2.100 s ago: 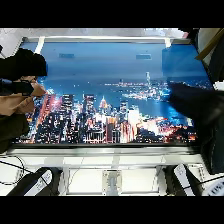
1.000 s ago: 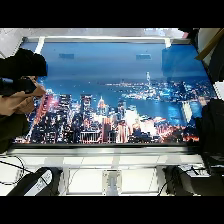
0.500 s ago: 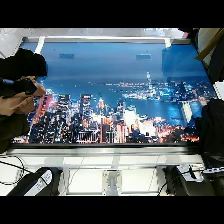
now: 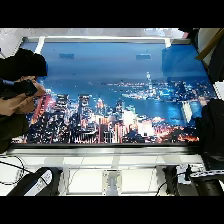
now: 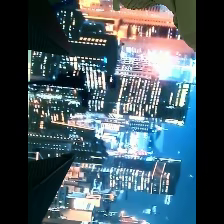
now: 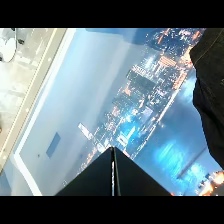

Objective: Fold the clothes and pants, and hang the long-sleeved shirts on hangers.

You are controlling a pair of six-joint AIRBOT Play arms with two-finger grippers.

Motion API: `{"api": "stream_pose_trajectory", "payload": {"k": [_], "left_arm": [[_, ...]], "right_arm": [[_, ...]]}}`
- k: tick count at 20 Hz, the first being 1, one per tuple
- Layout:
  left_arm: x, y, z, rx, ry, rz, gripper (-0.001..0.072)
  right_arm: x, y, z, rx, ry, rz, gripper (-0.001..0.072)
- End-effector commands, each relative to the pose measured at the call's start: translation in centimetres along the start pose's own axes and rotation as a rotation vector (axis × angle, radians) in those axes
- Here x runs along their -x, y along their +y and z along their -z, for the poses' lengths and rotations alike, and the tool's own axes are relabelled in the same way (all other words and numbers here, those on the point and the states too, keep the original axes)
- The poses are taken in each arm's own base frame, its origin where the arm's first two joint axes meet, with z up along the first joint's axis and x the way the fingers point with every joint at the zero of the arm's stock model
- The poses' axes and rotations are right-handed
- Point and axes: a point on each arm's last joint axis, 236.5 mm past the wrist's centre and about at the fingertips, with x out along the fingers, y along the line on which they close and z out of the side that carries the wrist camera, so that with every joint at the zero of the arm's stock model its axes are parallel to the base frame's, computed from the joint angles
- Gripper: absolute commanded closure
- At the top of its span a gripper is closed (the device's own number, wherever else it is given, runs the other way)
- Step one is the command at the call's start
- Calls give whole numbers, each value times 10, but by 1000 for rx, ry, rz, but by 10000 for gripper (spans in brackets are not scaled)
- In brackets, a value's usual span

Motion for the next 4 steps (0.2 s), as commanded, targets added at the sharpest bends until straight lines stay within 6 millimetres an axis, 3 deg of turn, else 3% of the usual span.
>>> {"api": "stream_pose_trajectory", "payload": {"k": [1, 4], "left_arm": [[0, 0, 0, -1, -1, 0, 13], [0, 0, 0, -1, -1, 0, 13]], "right_arm": [[4, 5, 3, 11, -8, -2, 699], [4, 5, 3, 10, -8, -2, 699]]}}
